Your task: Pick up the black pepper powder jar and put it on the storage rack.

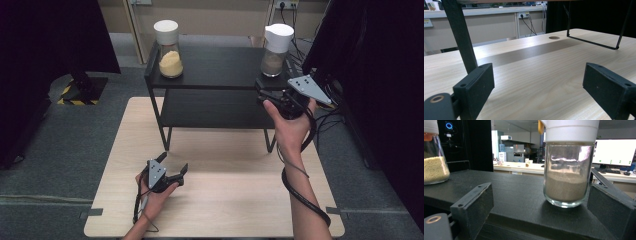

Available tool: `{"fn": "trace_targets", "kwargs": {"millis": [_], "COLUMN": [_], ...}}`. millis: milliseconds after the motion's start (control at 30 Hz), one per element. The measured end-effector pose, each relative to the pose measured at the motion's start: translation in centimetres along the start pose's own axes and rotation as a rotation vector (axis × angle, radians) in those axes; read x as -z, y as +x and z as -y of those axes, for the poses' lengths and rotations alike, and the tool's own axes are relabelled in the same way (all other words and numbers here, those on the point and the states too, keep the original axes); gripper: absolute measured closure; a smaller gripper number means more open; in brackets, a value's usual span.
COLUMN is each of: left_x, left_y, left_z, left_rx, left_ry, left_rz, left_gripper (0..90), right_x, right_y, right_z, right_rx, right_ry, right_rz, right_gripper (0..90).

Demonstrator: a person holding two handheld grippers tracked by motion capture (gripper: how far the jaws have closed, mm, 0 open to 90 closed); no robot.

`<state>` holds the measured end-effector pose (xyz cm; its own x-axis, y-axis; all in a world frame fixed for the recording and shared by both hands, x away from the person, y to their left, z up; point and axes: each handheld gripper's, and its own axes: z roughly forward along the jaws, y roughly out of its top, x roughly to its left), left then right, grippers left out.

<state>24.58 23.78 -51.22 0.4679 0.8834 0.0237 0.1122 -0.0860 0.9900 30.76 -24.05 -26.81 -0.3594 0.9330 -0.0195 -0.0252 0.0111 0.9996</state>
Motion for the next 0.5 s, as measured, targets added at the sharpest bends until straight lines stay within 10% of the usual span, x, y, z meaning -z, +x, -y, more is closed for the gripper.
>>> {"fn": "trace_targets", "kwargs": {"millis": [500], "left_x": [0.0], "left_y": [0.0], "left_z": [0.0], "left_rx": [0.002], "left_ry": [0.000], "left_rz": [-0.001], "left_gripper": [9.9], "right_x": [1.3], "right_y": [-0.2], "right_z": [1.9], "right_rx": [-0.010], "right_ry": [0.018], "right_rz": [-0.012], "right_gripper": [7.1]}}
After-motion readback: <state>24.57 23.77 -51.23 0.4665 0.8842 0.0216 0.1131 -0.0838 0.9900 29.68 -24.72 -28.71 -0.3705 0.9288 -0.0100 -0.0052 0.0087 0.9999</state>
